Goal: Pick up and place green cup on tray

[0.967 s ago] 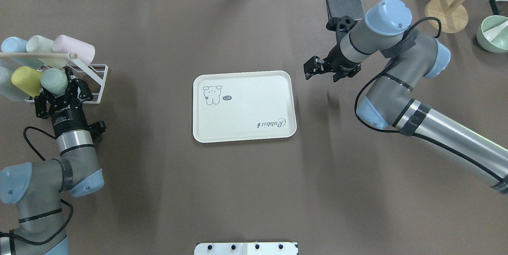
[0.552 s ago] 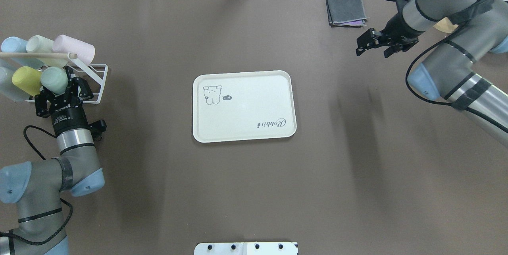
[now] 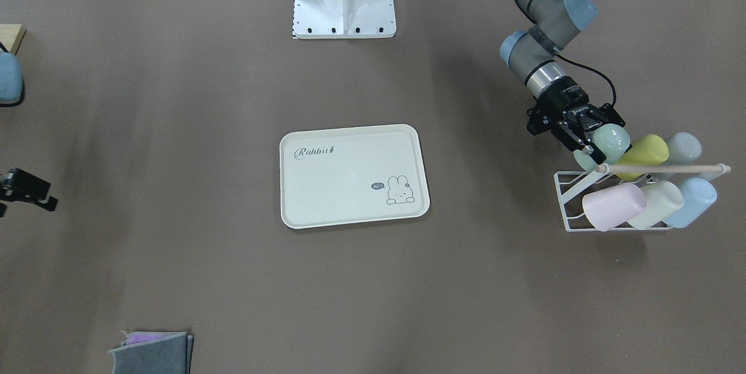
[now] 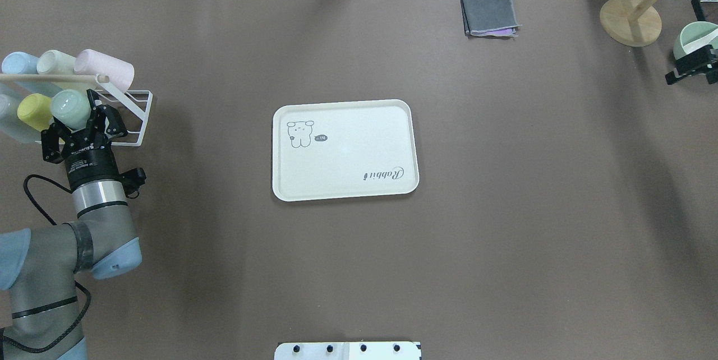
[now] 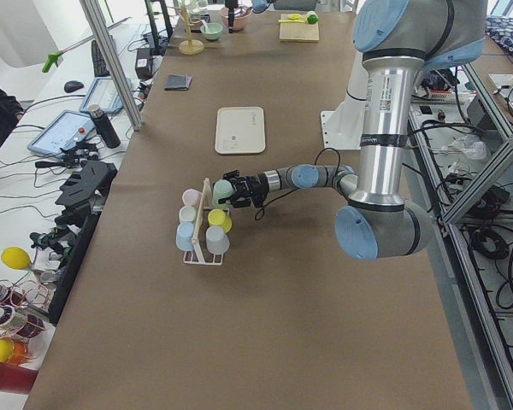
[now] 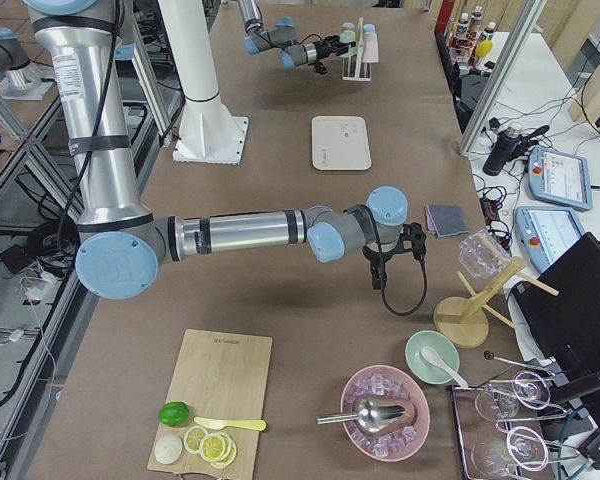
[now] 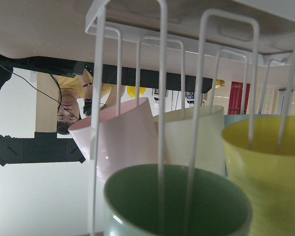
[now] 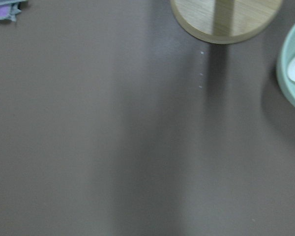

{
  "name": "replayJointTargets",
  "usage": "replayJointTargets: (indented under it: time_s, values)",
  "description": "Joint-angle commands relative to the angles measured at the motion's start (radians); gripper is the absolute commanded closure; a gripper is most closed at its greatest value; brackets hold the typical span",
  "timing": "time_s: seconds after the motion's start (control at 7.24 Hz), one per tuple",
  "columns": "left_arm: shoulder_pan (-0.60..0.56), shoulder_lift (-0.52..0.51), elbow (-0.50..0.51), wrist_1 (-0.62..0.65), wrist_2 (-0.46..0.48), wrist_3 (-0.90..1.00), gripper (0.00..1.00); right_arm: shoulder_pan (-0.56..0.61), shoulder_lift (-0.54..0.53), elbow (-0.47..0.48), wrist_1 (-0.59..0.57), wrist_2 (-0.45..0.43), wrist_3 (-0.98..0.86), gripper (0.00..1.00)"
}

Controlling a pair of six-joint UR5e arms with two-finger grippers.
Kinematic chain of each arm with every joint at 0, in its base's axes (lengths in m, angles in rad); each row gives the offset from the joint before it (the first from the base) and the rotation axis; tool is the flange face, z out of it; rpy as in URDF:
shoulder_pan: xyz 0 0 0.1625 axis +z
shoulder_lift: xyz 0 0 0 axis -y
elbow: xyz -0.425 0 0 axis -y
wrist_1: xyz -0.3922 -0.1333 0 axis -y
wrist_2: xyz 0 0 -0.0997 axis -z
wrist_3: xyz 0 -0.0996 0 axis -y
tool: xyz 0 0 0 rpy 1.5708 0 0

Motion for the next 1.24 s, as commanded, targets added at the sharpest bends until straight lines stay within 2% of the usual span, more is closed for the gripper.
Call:
replayJointTargets:
  time_s: [0.0, 0.28, 0.55, 0.69, 0.83, 1.1]
  values:
    - [0.000, 0.037, -0.051, -0.002, -0.001, 0.025, 1.00, 0.108, -0.094, 0.045, -0.165, 0.029, -0.178, 0.00]
    - [0.000, 0.047, -0.074, -0.009, -0.003, 0.025, 1.00, 0.177, -0.095, 0.045, -0.297, -0.003, -0.183, 0.00]
    - [0.000, 0.070, -0.102, -0.048, -0.012, 0.028, 1.00, 0.212, -0.124, 0.047, -0.333, -0.096, -0.284, 0.00]
    - [0.000, 0.091, -0.135, -0.052, -0.012, 0.028, 1.00, 0.232, -0.131, 0.042, -0.334, -0.104, -0.288, 0.00]
    - [0.000, 0.120, -0.169, -0.093, -0.013, 0.034, 1.00, 0.236, -0.131, 0.035, -0.336, -0.107, -0.280, 0.00]
    - [-0.003, 0.140, -0.209, -0.255, -0.015, 0.245, 1.00, 0.237, -0.154, 0.041, -0.331, -0.130, -0.274, 0.00]
